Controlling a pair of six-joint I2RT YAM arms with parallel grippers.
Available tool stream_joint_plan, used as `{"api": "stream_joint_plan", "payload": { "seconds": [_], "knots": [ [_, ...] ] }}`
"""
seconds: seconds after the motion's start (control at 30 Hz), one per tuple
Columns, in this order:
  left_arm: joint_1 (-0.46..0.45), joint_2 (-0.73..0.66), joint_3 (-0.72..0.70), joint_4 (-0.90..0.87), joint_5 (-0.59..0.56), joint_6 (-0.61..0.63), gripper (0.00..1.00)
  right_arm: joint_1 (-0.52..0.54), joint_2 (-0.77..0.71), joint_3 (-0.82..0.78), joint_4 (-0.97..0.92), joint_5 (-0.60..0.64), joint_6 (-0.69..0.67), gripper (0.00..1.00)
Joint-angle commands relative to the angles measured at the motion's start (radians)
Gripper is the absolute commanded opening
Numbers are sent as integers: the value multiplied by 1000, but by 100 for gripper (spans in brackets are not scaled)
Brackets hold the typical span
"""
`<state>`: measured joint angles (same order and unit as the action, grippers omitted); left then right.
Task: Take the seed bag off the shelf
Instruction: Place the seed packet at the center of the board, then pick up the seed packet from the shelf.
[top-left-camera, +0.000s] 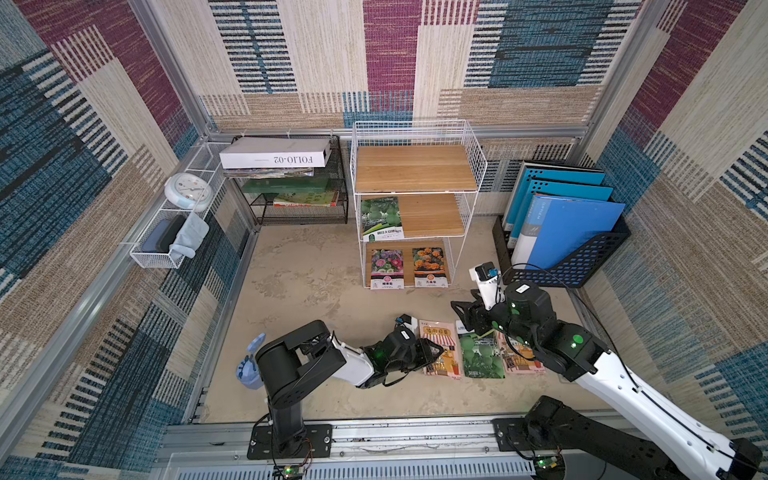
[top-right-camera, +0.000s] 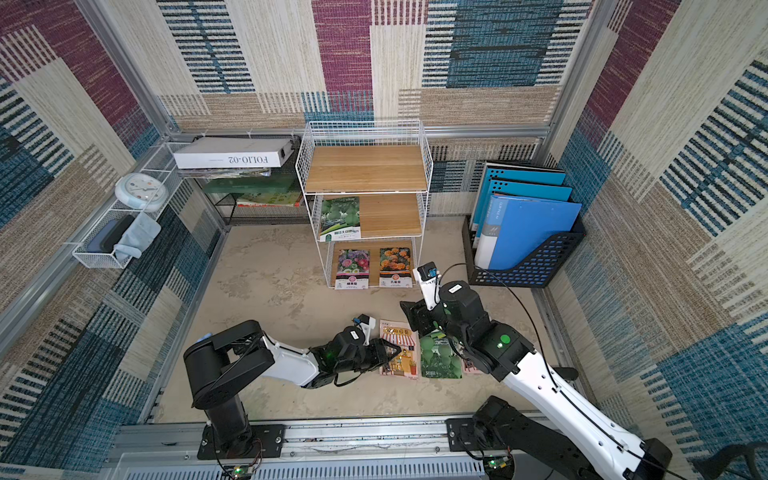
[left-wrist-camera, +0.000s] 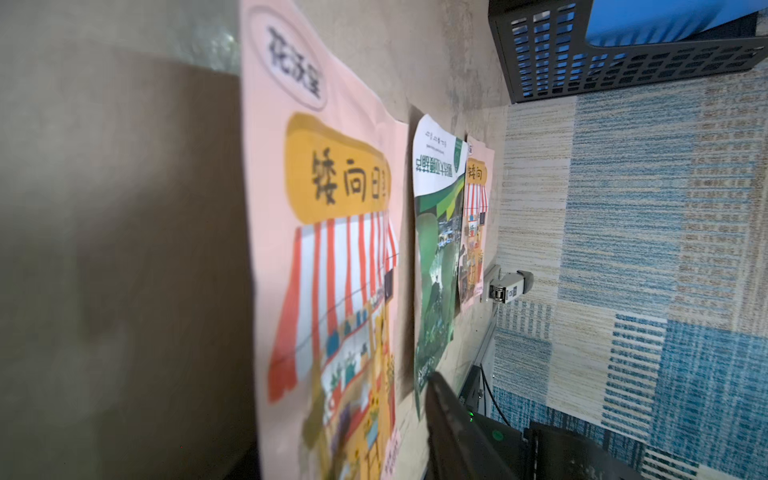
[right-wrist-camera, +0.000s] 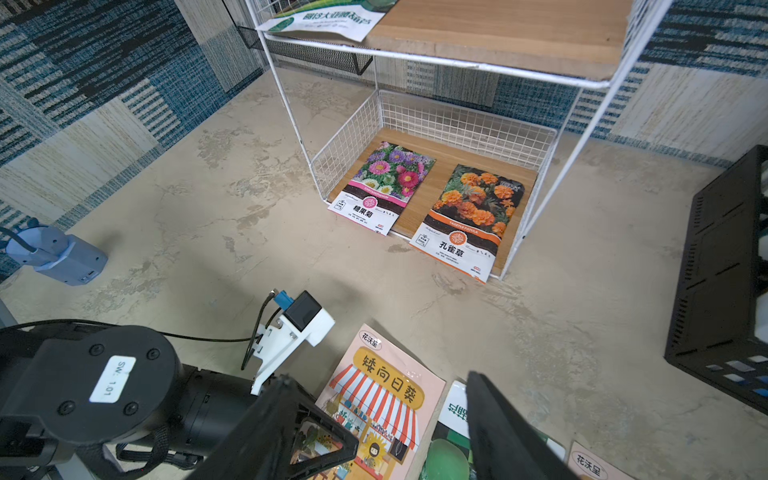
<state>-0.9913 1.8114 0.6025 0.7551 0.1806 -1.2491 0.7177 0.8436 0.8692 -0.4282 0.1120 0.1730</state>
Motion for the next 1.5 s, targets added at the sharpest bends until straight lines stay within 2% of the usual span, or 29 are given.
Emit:
{"api": "stream_joint_plan", "payload": {
  "seconds": [0.0,0.2,0.23,0.47,0.7,0.8,0.93,1.03,1.23,1.3,1.47],
  "knots": [
    [-2,-16,7,-126,-30,19,55,0,1,5,-7,5,-3,69],
    [-10,-71,62,-376,-62,42,70,0,10,12,-8,-1,-7,69],
    [-13,-85,82,-436,-74,53,83,1,10,13,-8,-1,-7,69],
    [-44,-171,208,-813,-198,122,86,0,11,14,-10,-3,-14,69],
    [-47,-278,239,-998,-311,154,87,1,48,34,3,-23,-60,69],
    [-46,-359,237,-1050,-364,185,88,0,103,83,5,-28,-142,69],
    [-31,-502,205,-1069,-407,238,91,4,193,197,-1,-44,-326,69],
    [37,-608,161,-1050,-324,280,94,11,257,281,17,-74,-469,68],
    [335,-753,16,-870,79,295,95,20,392,384,77,-185,-701,66],
    [423,-777,-11,-813,181,292,96,31,455,419,88,-169,-768,64],
    [572,-787,-23,-701,353,254,96,58,608,516,116,-74,-913,59]
  ]
}}
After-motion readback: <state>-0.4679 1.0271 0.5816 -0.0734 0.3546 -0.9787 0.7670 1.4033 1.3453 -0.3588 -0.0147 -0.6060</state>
